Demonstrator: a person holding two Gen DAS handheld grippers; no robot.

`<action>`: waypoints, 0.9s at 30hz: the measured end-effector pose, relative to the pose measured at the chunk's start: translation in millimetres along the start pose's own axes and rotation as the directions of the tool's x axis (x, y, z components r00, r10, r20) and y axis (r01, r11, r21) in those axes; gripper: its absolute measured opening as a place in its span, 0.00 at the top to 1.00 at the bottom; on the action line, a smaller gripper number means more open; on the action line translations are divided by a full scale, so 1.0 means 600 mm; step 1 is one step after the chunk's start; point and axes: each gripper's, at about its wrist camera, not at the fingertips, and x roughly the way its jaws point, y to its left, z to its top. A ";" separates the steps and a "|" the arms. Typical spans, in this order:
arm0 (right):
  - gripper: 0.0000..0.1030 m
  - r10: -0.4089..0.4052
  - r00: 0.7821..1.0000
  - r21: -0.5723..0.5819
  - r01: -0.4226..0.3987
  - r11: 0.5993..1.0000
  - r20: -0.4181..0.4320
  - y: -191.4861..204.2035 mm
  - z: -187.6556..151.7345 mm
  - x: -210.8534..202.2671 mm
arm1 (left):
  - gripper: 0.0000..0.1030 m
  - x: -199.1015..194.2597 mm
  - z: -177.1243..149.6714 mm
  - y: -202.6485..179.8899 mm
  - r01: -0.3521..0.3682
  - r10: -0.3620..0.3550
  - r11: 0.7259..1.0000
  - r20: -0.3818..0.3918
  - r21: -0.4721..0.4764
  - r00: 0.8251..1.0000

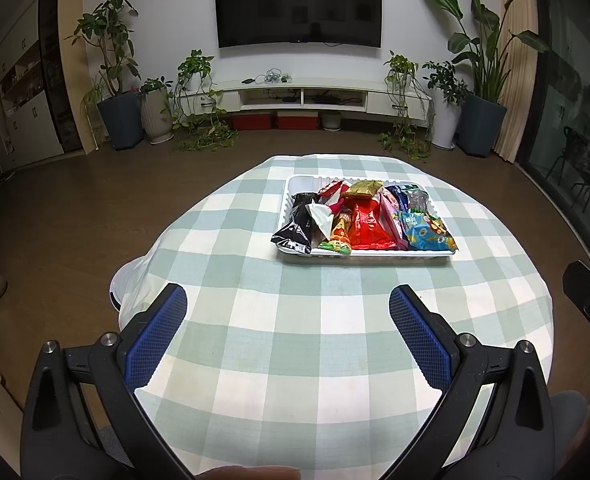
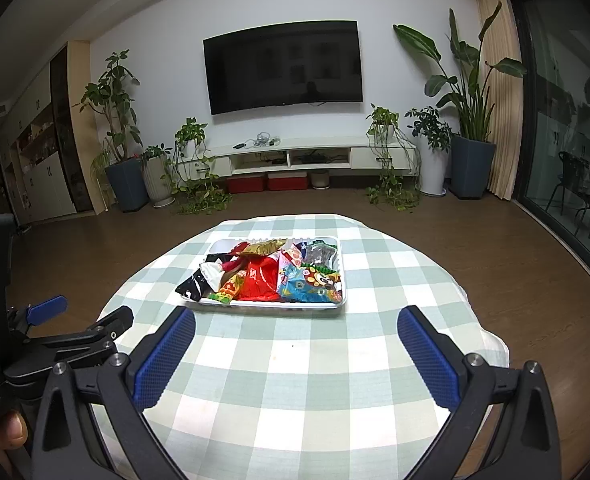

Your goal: Organize snacks

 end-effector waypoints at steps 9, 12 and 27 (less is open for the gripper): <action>0.00 -0.001 1.000 0.001 0.001 1.000 0.000 0.001 0.003 -0.001 | 0.00 0.000 0.000 0.000 0.001 -0.001 1.000 0.000 0.000 1.000; 0.00 0.000 1.000 0.001 0.000 1.000 -0.001 0.001 0.004 -0.002 | 0.00 0.002 0.000 0.000 0.001 -0.001 1.000 0.000 0.001 1.000; 0.00 0.000 1.000 -0.002 0.000 1.000 -0.006 0.002 0.007 -0.005 | 0.00 0.004 -0.004 0.003 0.002 -0.002 1.000 -0.004 -0.001 1.000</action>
